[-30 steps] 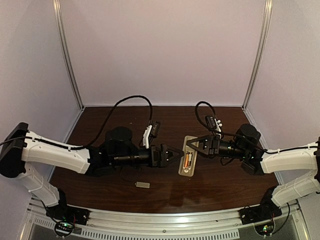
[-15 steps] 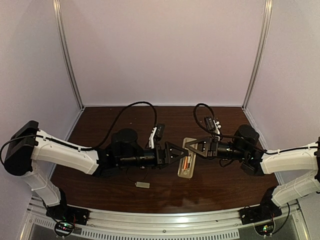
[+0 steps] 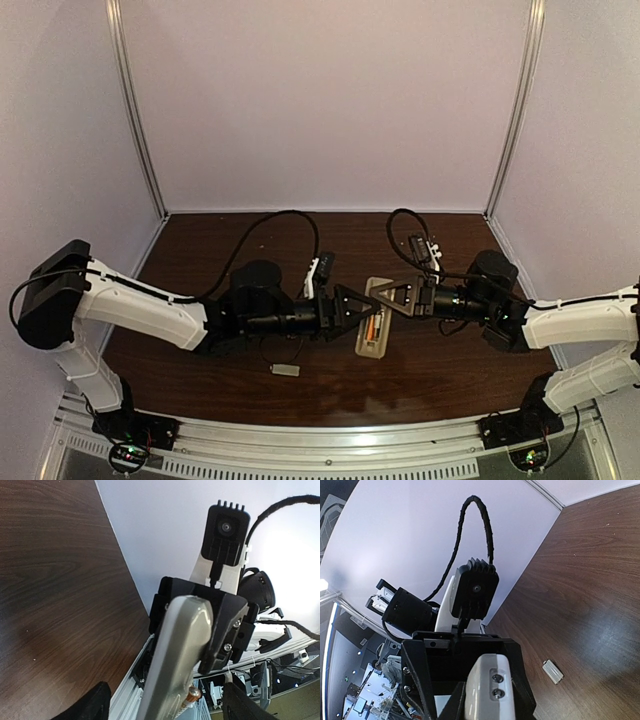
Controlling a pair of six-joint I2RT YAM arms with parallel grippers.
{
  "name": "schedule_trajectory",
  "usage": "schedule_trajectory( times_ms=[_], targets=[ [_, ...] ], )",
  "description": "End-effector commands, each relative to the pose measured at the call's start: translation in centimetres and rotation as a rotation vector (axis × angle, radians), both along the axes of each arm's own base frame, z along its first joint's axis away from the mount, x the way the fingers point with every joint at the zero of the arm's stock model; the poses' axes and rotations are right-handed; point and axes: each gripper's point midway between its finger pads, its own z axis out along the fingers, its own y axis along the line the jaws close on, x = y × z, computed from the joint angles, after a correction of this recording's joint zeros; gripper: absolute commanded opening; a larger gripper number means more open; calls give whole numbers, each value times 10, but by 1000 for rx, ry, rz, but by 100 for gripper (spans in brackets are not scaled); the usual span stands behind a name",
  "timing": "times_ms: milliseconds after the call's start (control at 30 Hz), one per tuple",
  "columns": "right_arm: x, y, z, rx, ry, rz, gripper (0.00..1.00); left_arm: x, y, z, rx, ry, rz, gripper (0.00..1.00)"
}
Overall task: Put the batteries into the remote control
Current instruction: Load the battery into the battery compartment.
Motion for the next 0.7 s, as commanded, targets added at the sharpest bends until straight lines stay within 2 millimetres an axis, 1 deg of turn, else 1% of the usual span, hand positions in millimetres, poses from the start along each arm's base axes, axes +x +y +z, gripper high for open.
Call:
schedule_trajectory(
  times_ms=[0, 167, 333, 467, 567, 667],
  targets=[
    [-1, 0, 17, 25, -60, -8, 0, 2, -3, 13, -78, 6, -10, 78],
    [-1, 0, 18, 23, -66, -14, 0, 2, -6, 6, -71, 26, -17, 75],
    [-1, -1, 21, 32, -74, -14, 0, 3, -5, -5, -65, 73, -14, 68],
    [-2, 0, 21, 32, -78, -10, 0, 3, -3, -7, -108, 103, -14, 63],
    [-2, -1, 21, 31, -80, -10, 0, 2, -4, -11, -111, 116, -21, 60],
    [-2, -1, 22, 31, -80, -15, 0, 1, -4, -13, -100, 111, -28, 59]
  ],
)
